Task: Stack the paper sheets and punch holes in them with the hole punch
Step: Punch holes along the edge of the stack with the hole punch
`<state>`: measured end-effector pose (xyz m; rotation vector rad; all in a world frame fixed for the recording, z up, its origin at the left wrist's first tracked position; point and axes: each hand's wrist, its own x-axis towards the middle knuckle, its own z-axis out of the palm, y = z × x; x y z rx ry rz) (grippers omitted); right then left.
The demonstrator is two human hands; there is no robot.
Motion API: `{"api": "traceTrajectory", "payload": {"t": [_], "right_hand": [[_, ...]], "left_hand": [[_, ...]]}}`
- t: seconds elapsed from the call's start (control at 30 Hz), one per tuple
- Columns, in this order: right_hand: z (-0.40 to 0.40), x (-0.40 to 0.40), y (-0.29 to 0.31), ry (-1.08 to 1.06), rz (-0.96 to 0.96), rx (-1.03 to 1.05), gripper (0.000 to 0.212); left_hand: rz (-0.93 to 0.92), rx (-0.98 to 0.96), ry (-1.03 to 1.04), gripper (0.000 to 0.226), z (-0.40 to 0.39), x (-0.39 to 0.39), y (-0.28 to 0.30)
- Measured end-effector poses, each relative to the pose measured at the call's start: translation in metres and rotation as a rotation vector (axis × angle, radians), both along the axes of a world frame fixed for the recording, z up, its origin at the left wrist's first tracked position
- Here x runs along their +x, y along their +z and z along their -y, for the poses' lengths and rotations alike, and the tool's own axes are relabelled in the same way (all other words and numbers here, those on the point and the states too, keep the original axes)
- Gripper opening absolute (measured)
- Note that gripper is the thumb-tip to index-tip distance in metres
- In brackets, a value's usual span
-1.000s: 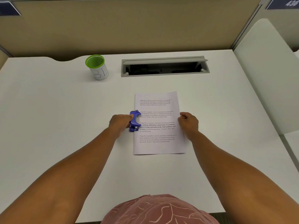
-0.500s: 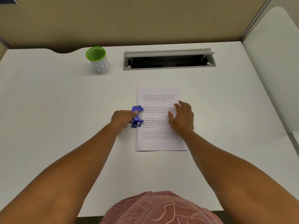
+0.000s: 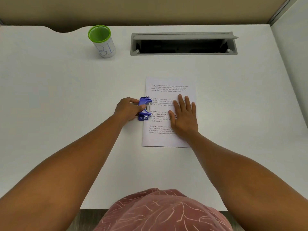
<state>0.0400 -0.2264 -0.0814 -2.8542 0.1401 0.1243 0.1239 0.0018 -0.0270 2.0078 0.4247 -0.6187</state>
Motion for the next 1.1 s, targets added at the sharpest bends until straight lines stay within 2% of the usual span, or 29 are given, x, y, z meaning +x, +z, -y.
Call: {"api": "traceTrajectory", "payload": {"t": [0.37, 0.53, 0.7, 1.1], "right_hand": [[-0.003, -0.003, -0.001, -0.014, 0.018, -0.007, 0.062], [-0.003, -0.003, -0.002, -0.016, 0.023, -0.018, 0.061], [-0.002, -0.005, -0.003, -0.016, 0.023, -0.02, 0.062], [-0.003, -0.005, -0.002, -0.015, 0.027, -0.023, 0.062]], "left_hand": [[-0.158, 0.019, 0.019, 0.045, 0.005, 0.018, 0.005], [-0.101, 0.052, 0.064, 0.047, -0.001, 0.016, -0.005], [-0.069, 0.104, -0.008, 0.044, 0.001, 0.017, -0.005], [-0.094, 0.104, -0.057, 0.049, -0.001, 0.014, 0.006]]}}
